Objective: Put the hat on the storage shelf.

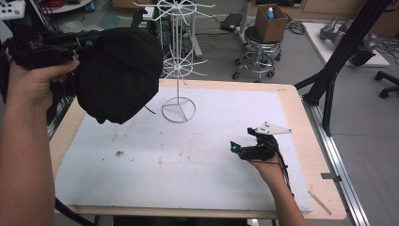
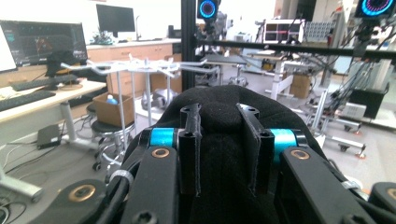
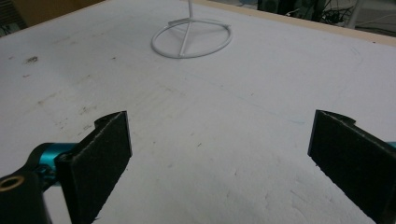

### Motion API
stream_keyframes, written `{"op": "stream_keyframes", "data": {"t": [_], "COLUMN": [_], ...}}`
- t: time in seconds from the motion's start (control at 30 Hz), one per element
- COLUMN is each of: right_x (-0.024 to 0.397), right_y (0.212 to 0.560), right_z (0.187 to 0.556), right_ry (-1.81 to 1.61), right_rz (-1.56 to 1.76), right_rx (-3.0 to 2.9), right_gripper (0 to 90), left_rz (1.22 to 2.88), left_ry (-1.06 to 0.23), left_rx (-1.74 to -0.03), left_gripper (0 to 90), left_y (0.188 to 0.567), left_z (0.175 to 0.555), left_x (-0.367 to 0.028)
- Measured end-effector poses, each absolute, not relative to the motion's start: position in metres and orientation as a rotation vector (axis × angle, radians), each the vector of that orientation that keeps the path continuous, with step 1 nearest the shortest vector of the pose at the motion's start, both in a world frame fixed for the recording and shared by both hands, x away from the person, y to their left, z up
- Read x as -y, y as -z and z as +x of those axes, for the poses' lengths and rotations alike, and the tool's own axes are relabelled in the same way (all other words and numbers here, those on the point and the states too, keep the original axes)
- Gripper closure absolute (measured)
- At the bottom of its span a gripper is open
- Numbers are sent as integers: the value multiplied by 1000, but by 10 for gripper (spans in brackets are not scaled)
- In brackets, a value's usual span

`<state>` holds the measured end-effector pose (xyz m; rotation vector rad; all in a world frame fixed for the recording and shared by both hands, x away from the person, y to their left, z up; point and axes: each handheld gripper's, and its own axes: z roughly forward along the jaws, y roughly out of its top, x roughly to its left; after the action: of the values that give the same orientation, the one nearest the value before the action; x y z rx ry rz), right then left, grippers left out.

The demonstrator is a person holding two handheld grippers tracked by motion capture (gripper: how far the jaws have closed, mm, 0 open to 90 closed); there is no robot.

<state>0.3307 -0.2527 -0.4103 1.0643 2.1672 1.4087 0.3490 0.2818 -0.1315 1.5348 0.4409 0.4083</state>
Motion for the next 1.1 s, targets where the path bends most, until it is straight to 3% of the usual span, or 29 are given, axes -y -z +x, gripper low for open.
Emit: {"op": "stream_keyframes", "data": {"t": [1.1], "right_x": [251], "right_y": [413], "right_z": [332], "right_ry": [-1398], "right_rz": [1060], "right_rx": [-2184], "right_gripper": [52], "left_rz": [1447], "left_ry": [-514], "left_rx": [-468], "left_gripper": [715], "left_y": [54], "left_z": [371], "left_x": [-264]}}
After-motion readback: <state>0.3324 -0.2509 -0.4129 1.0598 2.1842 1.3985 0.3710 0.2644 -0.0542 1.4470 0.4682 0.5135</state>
